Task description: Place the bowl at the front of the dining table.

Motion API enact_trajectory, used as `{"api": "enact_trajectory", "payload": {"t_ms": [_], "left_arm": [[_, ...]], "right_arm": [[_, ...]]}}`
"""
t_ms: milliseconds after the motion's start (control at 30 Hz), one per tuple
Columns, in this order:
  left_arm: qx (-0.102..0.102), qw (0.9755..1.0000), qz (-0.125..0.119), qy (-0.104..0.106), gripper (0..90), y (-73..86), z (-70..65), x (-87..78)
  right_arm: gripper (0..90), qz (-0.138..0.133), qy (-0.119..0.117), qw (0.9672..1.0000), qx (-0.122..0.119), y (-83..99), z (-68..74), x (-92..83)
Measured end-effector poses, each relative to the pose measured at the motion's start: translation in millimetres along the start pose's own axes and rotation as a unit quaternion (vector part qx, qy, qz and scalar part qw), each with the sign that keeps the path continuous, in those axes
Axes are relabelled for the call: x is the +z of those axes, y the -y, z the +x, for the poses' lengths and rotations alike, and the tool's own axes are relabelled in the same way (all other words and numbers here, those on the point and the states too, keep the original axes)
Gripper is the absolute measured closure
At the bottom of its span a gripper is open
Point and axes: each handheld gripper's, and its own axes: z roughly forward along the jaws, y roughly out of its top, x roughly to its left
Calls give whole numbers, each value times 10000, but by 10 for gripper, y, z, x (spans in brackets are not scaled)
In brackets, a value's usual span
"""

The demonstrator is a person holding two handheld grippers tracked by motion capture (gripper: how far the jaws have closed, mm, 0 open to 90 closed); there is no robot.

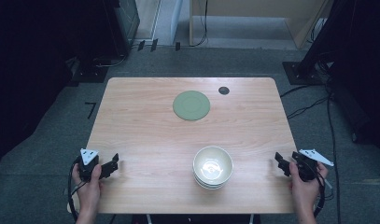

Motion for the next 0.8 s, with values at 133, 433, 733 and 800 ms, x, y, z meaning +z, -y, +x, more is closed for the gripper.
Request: {"api": "enact_trajectory", "payload": {"t_ms": [133, 433, 733, 800], "left_arm": [[-290, 9993, 0, 252, 168, -6, 62, -13], [-539, 9964, -332, 560, 168, -158, -103, -121], [-358, 9913, -638, 1096, 168, -338, -462, -311], [-312, 9902, -700, 1166, 168, -369, -540, -350]], "right_arm": [[253, -15, 8, 10000, -4, 0, 13, 1], [253, -248, -157, 9995, 91, -83, 77, -78], [253, -470, -533, 9975, 24, -202, 332, -181], [253, -509, -636, 9967, -11, -227, 395, -200]]}}
